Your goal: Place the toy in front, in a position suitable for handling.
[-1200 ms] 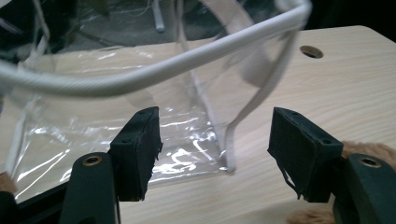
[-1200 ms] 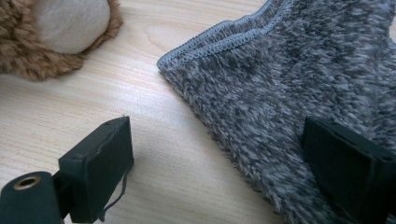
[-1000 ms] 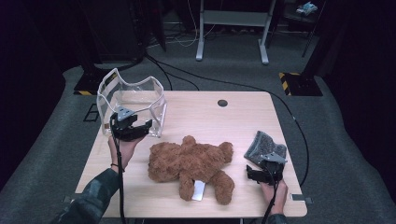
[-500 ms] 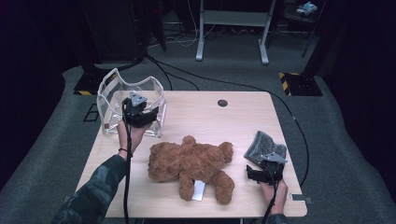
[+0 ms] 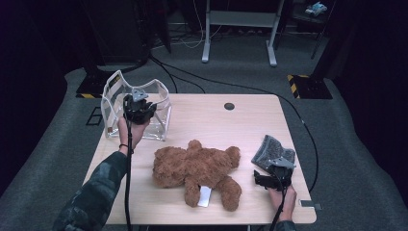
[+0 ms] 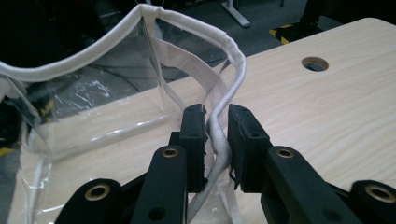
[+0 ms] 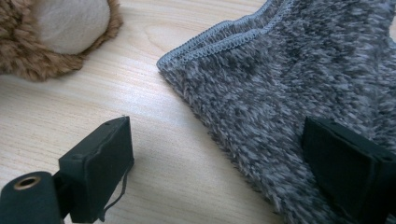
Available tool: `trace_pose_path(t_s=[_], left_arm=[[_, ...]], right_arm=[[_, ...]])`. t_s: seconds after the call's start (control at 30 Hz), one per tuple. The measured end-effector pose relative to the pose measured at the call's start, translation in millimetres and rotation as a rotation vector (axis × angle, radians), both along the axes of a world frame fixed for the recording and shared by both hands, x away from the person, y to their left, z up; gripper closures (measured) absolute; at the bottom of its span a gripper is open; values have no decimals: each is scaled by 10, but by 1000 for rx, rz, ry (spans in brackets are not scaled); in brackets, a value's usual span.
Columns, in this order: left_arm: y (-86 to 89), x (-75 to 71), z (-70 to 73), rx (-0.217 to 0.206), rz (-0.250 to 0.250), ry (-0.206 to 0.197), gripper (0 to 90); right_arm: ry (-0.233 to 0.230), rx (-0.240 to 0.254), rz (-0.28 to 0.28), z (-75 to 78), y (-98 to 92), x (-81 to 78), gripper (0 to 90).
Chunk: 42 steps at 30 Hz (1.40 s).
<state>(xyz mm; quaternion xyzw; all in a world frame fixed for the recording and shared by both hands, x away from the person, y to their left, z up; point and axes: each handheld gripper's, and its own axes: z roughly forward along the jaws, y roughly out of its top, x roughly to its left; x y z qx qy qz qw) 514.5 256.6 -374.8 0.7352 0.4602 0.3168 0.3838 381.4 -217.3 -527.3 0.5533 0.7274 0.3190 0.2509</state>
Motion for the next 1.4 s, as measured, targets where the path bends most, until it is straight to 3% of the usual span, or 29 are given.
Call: trace_pose_path(t_s=[0.03,0.17,0.4,0.63,0.97,1.1,1.4], left_arm=[[3,9,-8,-7,4,-3,765],[4,48,-14,29,8,-17,771],[59,165,-15,26,36,-26,774],[70,253,-25,51,62,-39,777],[117,388,-13,27,90,-23,779],[120,429,-29,28,96,-39,779],[111,560,-8,35,129,-25,778]], right_arm=[[0,1,0,0,0,0,90],[0,-1,1,0,-1,0,91],[-1,1,0,0,-1,0,91],[0,0,0,0,0,1,90],[-4,-6,6,-3,0,6,90],[-4,-8,7,-3,1,7,90],[-4,-8,7,-3,1,7,90]])
